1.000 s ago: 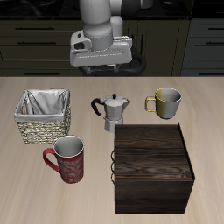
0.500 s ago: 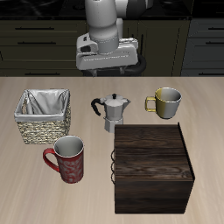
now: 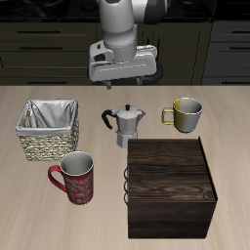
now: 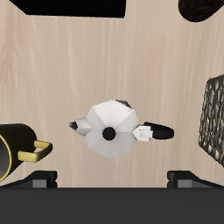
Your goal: Place the moka pot in the basket
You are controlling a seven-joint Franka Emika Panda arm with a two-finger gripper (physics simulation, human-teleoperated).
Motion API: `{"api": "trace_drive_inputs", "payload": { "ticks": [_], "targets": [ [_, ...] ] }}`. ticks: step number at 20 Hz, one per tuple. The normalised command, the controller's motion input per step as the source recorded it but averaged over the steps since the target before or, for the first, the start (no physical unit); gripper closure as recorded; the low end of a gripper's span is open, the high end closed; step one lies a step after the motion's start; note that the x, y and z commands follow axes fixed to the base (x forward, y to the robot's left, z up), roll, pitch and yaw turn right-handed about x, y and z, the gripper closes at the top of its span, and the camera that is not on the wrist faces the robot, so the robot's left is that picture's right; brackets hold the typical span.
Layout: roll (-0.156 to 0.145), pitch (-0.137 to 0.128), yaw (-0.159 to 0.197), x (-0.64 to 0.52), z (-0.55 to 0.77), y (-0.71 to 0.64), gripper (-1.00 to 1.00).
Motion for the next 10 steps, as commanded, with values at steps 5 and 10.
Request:
{"api": "trace_drive_inputs", "payload": {
  "ticks": [5,10],
  "targets": [
    [0.005,-0.026,0.029,-0.10,-0.25,0.06,-1.00],
    [-0.001,-0.019,-0.004,-0.06,-0.29,0.08,-1.00]
  ]
}}
